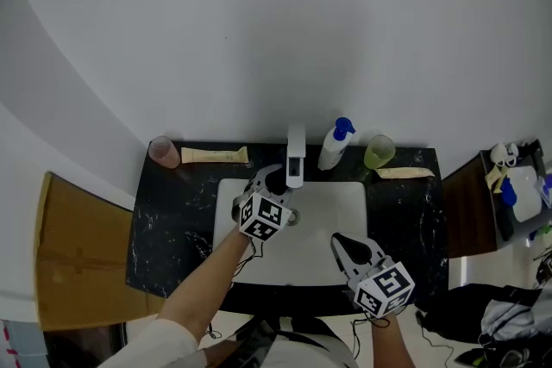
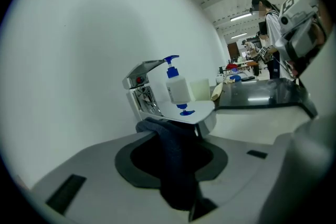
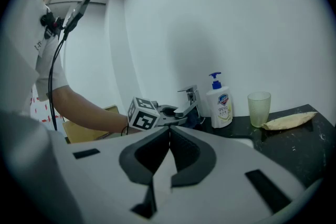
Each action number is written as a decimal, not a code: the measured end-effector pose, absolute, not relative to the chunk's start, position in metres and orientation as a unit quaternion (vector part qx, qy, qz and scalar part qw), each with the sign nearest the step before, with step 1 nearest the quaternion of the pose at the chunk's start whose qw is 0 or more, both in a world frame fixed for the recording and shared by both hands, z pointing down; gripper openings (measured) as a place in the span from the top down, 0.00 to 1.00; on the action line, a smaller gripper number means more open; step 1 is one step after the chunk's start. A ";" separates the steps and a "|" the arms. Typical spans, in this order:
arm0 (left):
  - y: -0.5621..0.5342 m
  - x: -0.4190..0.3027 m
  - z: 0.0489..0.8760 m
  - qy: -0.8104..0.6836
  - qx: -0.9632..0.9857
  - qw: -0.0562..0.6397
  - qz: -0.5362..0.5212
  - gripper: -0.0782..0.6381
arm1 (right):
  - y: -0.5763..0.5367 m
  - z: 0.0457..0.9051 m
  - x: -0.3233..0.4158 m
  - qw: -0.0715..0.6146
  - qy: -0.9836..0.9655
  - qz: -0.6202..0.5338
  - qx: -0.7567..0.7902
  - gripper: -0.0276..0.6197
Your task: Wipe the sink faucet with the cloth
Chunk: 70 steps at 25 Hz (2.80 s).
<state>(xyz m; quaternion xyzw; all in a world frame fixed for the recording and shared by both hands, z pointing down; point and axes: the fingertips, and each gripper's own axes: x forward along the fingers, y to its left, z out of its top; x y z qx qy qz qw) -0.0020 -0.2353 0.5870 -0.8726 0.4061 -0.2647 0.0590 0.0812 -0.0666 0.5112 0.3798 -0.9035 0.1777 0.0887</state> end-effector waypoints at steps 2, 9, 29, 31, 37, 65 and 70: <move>-0.222 -0.003 0.584 0.404 -0.876 0.055 -0.258 0.74 | -0.067 0.512 0.085 0.088 -0.903 0.178 0.382 0.95; -0.169 -0.020 0.580 0.410 -0.881 0.029 -0.237 0.74 | -0.074 0.511 0.085 0.075 -0.904 0.179 0.381 0.95; -0.190 -0.005 0.579 0.403 -0.883 0.046 -0.235 0.74 | -0.060 0.519 0.101 0.084 -0.894 0.189 0.397 0.95; -0.169 -0.009 0.577 0.392 -0.886 0.059 -0.239 0.74 | -0.063 0.518 0.100 0.080 -0.895 0.188 0.395 0.95; -0.195 -0.036 0.589 0.429 -0.867 0.023 -0.251 0.74 | -0.068 0.516 0.097 0.076 -0.898 0.186 0.391 0.95; -0.215 0.006 0.612 0.311 -0.909 0.056 -0.273 0.74 | -0.071 0.534 0.105 0.099 -0.879 0.201 0.420 0.95; -0.238 0.022 0.615 0.305 -0.911 0.050 -0.273 0.74 | -0.072 0.538 0.111 0.102 -0.873 0.205 0.431 0.95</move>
